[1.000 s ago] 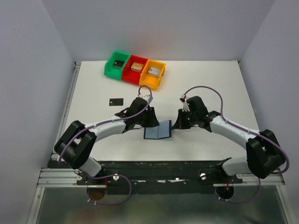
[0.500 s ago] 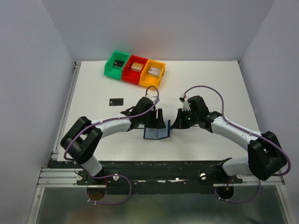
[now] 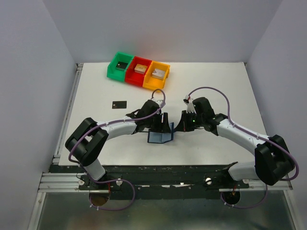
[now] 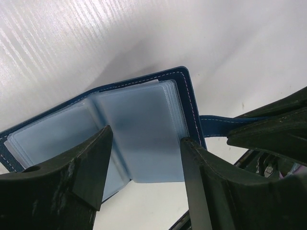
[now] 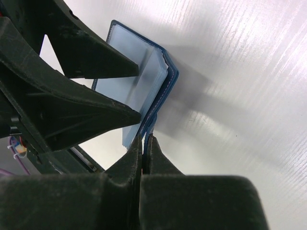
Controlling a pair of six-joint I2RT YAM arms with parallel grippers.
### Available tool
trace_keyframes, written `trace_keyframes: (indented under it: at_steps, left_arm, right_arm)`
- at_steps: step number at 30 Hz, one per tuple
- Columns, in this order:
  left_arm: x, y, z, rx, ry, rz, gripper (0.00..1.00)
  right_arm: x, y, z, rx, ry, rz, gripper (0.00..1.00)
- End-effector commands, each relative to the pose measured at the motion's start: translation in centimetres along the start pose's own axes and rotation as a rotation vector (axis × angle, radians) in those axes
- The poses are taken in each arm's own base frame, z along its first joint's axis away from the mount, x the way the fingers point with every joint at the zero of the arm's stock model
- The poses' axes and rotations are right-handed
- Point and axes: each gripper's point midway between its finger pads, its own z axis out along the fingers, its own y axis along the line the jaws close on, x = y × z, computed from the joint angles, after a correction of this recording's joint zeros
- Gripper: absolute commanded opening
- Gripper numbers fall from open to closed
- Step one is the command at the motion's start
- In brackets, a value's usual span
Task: Take the credit cards out of the card holder
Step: Remove the credit card from the card holder.
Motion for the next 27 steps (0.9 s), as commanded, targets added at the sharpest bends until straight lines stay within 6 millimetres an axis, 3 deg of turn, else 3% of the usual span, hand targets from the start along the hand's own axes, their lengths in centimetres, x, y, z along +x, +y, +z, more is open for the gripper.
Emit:
trace_keyframes:
  at_steps: [1,15,27]
  left_arm:
    - [-0.3,-0.8,0.0,0.019,0.002,0.022,0.68]
    - [-0.4,1.2,-1.5,-0.091,-0.063,0.002,0.63]
    - [-0.9,1.5,-2.2,-0.115,-0.096,-0.002,0.69]
  right_arm:
    - [-1.6,1.2,-0.7,-0.038,-0.045,-0.031,0.0]
    - [-1.5,0.9,-0.8,-0.024,-0.047,-0.038,0.0]
    - [-1.3,0.9,-0.9,-0.029,-0.043,-0.039,0.0]
